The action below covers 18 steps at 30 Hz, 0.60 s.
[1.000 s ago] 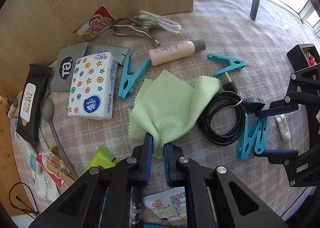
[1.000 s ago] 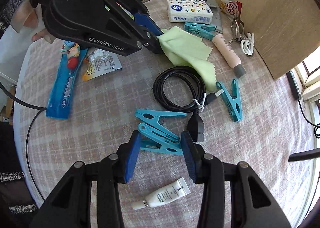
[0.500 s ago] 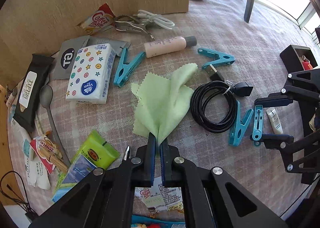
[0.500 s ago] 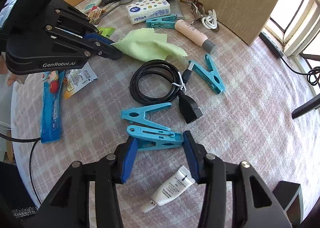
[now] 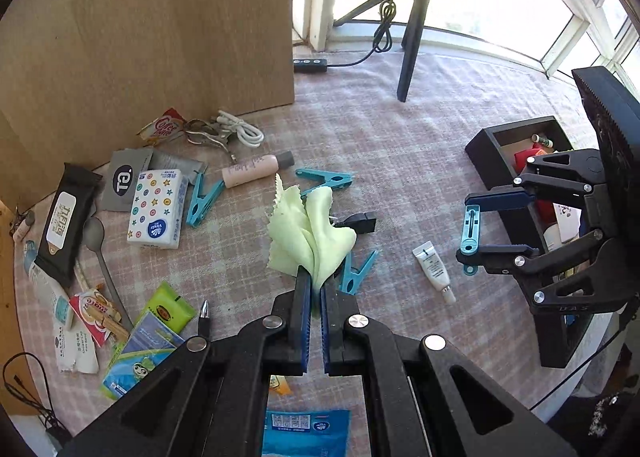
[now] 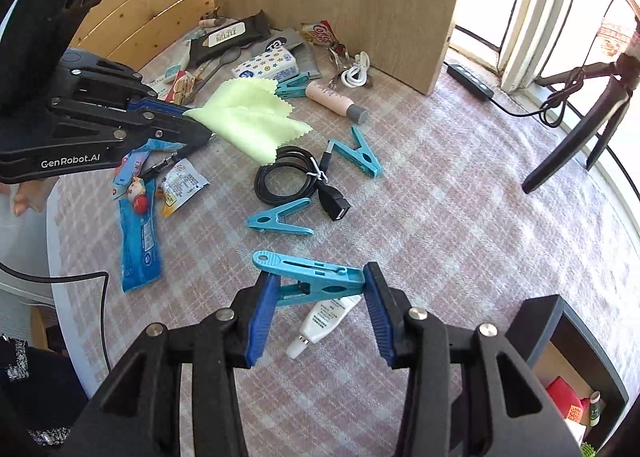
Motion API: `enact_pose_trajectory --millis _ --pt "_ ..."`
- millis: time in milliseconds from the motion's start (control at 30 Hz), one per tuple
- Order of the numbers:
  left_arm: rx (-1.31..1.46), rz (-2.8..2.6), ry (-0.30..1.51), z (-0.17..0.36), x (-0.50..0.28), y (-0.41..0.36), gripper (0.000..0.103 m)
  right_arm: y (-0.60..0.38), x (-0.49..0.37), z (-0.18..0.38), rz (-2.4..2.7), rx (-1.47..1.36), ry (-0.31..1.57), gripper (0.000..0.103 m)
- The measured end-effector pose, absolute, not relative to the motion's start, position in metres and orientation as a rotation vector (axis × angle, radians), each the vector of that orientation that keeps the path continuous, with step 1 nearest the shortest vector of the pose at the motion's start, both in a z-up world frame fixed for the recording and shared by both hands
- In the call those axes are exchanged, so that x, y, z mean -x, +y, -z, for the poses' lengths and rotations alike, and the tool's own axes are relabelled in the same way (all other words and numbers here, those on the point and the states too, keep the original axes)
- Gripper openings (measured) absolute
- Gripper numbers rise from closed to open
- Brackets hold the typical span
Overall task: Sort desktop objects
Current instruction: 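Carry the cloth and clothespin into the tray and release both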
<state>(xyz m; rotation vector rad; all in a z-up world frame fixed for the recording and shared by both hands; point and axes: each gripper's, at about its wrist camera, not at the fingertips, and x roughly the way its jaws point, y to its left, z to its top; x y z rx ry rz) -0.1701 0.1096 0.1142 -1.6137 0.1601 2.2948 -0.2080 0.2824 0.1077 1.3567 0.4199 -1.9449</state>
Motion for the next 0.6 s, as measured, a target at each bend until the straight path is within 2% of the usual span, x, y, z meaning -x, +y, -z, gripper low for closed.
enact_pose_trajectory --millis 367,600 --pt "1.422 -2.121 0.227 -0.137 0.171 0.263 0.003 0.426 0.232 -0.129 2.252 -1.498 0.243 0.042" --pt "1.389 -2.018 0.309 -0.123 0.174 0.356 0.003 0.529 0.236 -0.128 2.412 -1.62 0.121 0.042"
